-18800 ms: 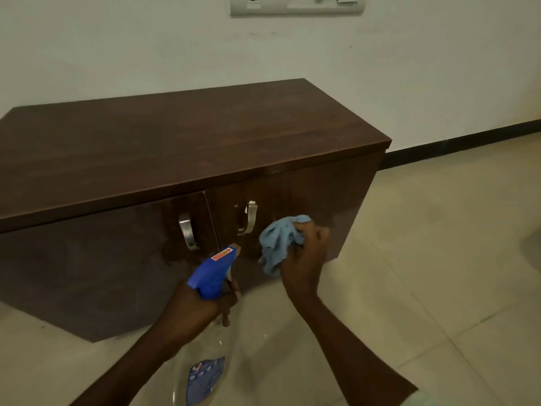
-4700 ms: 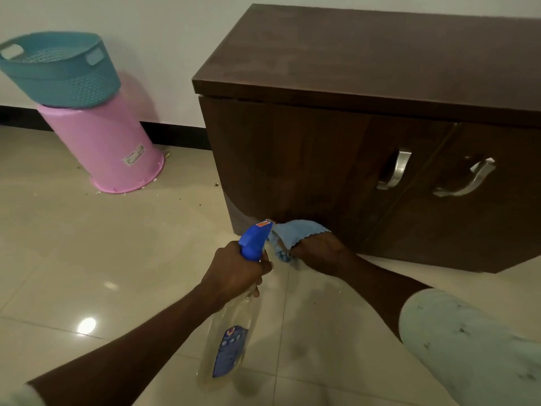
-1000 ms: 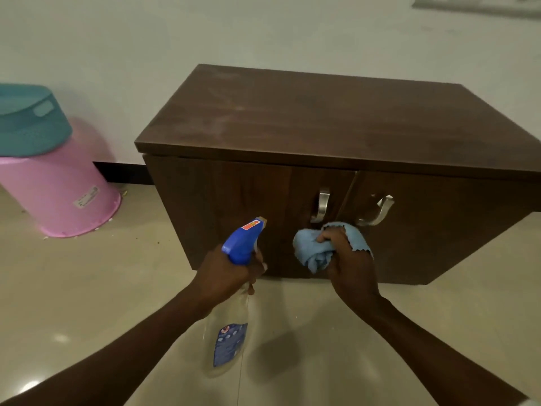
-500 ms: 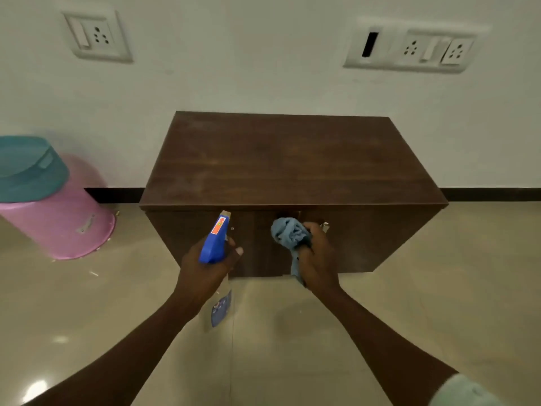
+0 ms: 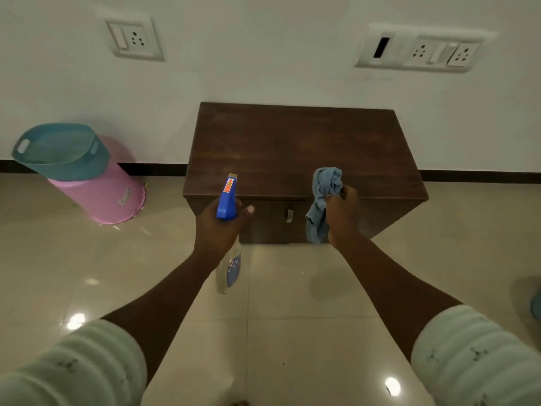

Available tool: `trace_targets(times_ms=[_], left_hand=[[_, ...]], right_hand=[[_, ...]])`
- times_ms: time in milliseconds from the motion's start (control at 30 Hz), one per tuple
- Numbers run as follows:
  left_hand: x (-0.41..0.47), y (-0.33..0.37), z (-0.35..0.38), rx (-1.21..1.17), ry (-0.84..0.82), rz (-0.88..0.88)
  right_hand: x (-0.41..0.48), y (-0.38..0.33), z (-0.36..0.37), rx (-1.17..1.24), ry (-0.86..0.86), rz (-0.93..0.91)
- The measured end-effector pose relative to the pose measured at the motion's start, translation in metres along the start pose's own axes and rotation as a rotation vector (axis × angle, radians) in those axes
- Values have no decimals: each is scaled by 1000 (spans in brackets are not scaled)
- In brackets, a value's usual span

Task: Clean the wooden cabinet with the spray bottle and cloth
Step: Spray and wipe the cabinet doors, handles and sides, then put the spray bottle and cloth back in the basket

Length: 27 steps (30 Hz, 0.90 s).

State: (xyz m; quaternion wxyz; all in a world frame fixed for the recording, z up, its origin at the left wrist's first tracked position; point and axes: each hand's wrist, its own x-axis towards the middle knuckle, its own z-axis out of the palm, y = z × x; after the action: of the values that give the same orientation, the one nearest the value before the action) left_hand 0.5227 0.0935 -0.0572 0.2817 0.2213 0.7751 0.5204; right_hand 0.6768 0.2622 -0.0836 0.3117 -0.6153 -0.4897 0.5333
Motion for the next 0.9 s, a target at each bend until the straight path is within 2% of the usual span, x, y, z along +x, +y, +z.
trace_targets(times_ms=[133, 300, 400, 567, 700, 900], left_hand=[[5, 19, -26, 7, -1, -59], [28, 49, -62, 13, 58, -51], [43, 55, -78, 49, 73, -30], [72, 72, -97, 102, 64, -51], [100, 82, -128, 178, 158, -90], [137, 104, -170, 130, 317, -119]], right_hand=[[-22, -35, 16, -19, -48, 23], [-31, -77, 35, -57, 22, 15], [-33, -82, 40, -35, 0, 62], [-15, -101, 71, -166, 0, 79], [0, -133, 89, -214, -19, 75], [8, -187, 148, -234, -143, -53]])
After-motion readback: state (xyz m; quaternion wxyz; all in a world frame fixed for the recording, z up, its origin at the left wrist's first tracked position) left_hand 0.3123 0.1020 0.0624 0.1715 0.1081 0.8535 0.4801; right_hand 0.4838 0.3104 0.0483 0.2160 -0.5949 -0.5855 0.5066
